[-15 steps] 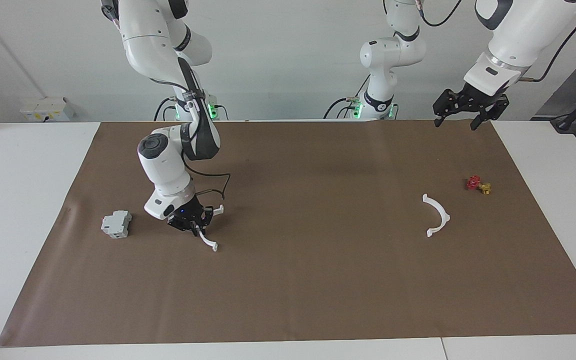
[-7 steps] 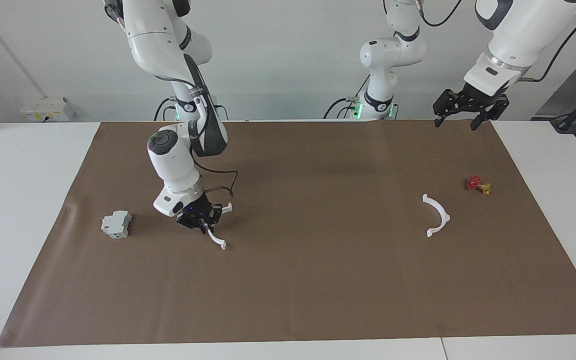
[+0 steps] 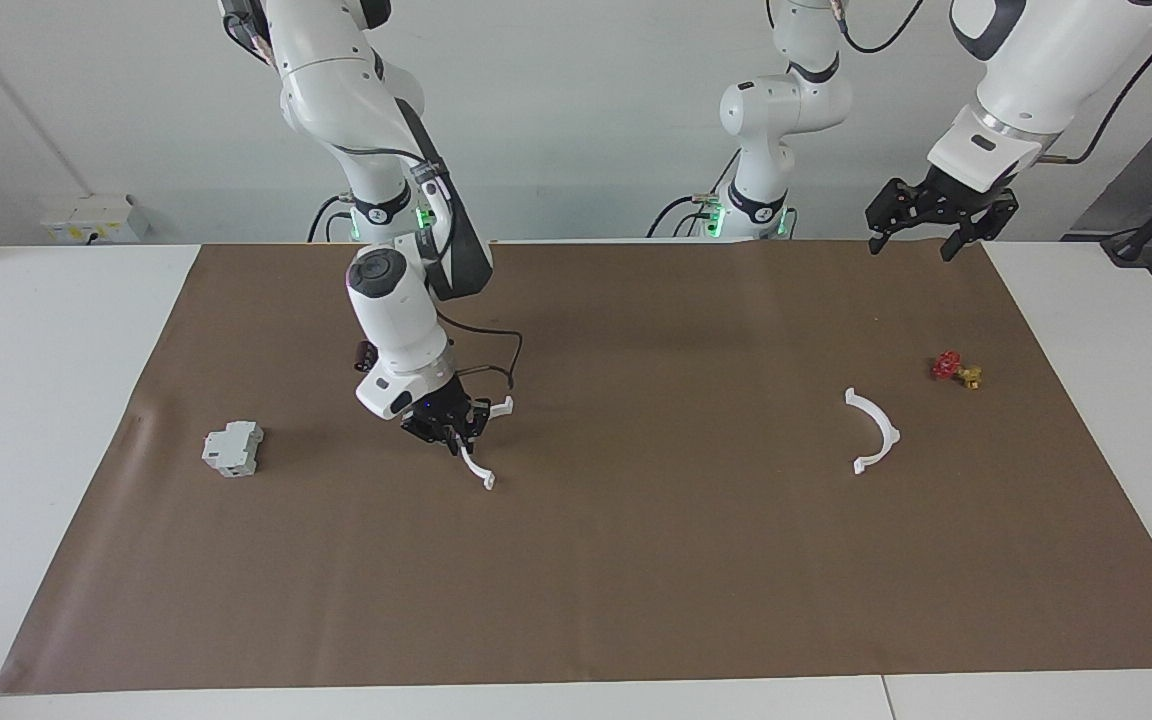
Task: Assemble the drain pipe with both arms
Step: 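Slide the white C-shaped piece toward the center with the right gripper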
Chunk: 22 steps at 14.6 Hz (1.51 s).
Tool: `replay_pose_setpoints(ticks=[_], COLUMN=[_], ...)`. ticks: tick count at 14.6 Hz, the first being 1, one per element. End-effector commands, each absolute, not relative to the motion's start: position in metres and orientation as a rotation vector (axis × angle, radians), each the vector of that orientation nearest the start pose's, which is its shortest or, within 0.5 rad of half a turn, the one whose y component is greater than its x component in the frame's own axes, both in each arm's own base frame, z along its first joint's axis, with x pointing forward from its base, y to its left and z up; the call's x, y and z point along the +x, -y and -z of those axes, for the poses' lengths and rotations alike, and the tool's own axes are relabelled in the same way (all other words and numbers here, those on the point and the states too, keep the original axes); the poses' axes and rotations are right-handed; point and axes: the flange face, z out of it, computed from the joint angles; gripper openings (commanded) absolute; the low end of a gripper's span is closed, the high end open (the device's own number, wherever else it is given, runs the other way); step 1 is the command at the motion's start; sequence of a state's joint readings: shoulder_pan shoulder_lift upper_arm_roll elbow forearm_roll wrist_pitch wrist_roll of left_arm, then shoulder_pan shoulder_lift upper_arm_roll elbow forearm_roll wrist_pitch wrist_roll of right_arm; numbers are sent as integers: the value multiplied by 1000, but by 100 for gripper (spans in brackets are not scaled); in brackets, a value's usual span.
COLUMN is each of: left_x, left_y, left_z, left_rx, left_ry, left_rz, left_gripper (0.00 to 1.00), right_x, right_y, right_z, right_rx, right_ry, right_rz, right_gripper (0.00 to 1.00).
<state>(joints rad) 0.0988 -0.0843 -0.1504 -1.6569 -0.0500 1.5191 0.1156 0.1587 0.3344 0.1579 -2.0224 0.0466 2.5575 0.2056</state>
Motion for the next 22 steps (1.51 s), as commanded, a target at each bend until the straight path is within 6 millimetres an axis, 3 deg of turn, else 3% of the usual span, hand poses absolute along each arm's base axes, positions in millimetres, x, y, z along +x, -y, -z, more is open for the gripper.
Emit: replay_pose_setpoints(ticks=[1, 6, 10, 13, 15, 22], left_x=[512, 512, 512, 515, 515, 515], left_y=[33, 34, 31, 7, 7, 7], left_z=[-625, -625, -625, -626, -626, -625], left_rx=[-3148, -3148, -3149, -3156, -3156, -3156], left_ry=[-263, -265, -256, -181, -178, -176], left_rz=[-88, -88, -86, -68, -60, -63], left_gripper=[100, 100, 100, 100, 100, 100], right_x=[591, 591, 590, 588, 585, 598], right_y=[-191, -238, -256, -276, -288, -310], right_z=[-305, -312, -311, -306, -303, -301], right_rx=[-3056, -3018, -3023, -3023, -3025, -3032], right_ry=[183, 202, 280, 349, 372, 250], right_rz=[291, 310, 328, 336, 340, 370], right_gripper=[13, 12, 12, 12, 12, 12])
